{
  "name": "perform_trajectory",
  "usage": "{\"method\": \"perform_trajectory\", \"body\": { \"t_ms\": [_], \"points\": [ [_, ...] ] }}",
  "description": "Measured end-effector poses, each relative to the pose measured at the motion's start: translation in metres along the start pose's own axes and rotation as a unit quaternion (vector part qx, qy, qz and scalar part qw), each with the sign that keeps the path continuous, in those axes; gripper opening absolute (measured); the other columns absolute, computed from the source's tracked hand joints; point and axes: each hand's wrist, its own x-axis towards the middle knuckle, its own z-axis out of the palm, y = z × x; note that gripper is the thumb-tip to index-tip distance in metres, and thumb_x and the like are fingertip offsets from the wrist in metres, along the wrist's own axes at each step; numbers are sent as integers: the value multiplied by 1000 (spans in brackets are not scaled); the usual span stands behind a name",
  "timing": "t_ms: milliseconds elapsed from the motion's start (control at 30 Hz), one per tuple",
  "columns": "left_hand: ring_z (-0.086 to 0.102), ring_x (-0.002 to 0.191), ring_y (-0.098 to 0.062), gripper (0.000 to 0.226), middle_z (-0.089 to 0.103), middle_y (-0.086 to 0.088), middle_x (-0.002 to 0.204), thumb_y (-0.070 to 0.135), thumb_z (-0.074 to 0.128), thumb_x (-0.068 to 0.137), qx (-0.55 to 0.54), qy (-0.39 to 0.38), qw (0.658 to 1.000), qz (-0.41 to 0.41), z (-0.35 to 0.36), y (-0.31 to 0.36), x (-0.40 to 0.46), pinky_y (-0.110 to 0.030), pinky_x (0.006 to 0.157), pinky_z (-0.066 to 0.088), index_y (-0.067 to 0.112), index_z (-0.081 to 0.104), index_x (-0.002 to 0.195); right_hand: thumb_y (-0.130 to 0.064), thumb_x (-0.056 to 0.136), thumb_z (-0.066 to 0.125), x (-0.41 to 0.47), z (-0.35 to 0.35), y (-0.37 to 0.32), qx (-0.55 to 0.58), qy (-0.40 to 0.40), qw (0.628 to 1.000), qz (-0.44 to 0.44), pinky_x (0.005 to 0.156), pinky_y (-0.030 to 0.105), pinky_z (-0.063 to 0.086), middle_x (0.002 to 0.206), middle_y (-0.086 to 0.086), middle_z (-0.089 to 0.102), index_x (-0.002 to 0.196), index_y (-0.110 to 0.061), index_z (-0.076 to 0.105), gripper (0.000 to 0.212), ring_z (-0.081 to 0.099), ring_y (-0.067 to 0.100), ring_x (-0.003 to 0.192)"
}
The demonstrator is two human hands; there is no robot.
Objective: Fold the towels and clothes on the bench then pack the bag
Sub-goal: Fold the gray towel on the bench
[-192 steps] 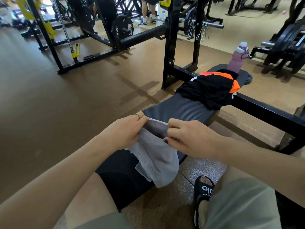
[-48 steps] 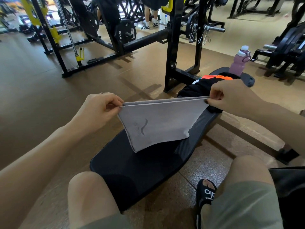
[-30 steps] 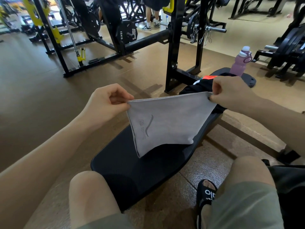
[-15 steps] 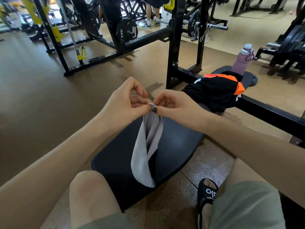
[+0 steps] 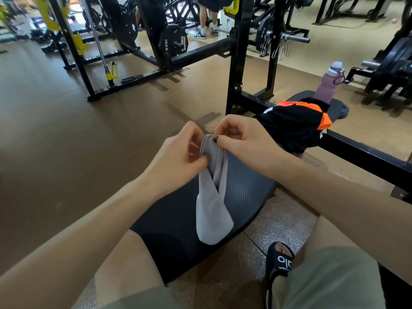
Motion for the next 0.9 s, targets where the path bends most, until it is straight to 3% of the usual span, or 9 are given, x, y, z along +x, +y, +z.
{"method": "perform_trajectory", "body": {
  "t_ms": [100,300,500,633,700,800,900],
  "points": [
    [61,67,-22,25,65,-3,81,4,59,84,22,-5,1000,-15,8,-4,-7,-49,61,52,23,48,96,-9,88,64,1,-5,2,-36,-7,999,2,80,43,58,86,1,70,91,-22,66,14,68,20,83],
    [57,63,-29,29,61,-4,73,6,56,75,97,-29,994,-36,4,-20,-6,-54,58,50,24,41,92,-10,96,58,5,-25,-7,-141,-43,989,-19,89,27,54,101,-11,70,116,-23,71,27,65,4,96],
    [53,61,-25,31,55,-1,70,7,57,76,167,-82,980,-67,18,-41,-18,-43,53,44,25,36,88,-9,97,56,5,-36,-11,-174,-28,984,-32,89,24,53,102,-10,70,115,-24,71,28,63,3,97],
    [52,60,-24,30,54,1,68,6,55,77,191,-101,972,-96,20,-64,-30,-37,50,37,26,35,86,-9,100,50,9,-52,-9,-198,6,980,-19,92,14,46,117,-11,65,125,-24,67,33,58,1,109],
    [54,63,-25,28,56,1,70,6,54,78,177,-91,973,-113,14,-72,-32,-40,52,41,27,38,86,-8,100,49,9,-60,-6,-218,6,976,-3,85,10,43,114,-12,64,127,-23,66,35,57,-2,101],
    [53,67,-23,27,55,2,76,6,55,80,207,-88,970,-96,3,-78,-33,-43,58,46,27,41,90,-4,102,45,8,-69,2,-189,-1,981,48,59,10,45,75,-8,66,118,-21,65,30,58,-1,59],
    [52,67,-20,27,52,5,76,4,51,83,234,-84,965,-81,-3,-83,-34,-40,58,45,27,41,92,0,100,43,8,-74,8,-139,16,987,85,57,22,54,66,6,68,106,-17,64,27,65,14,55]
  ]
}}
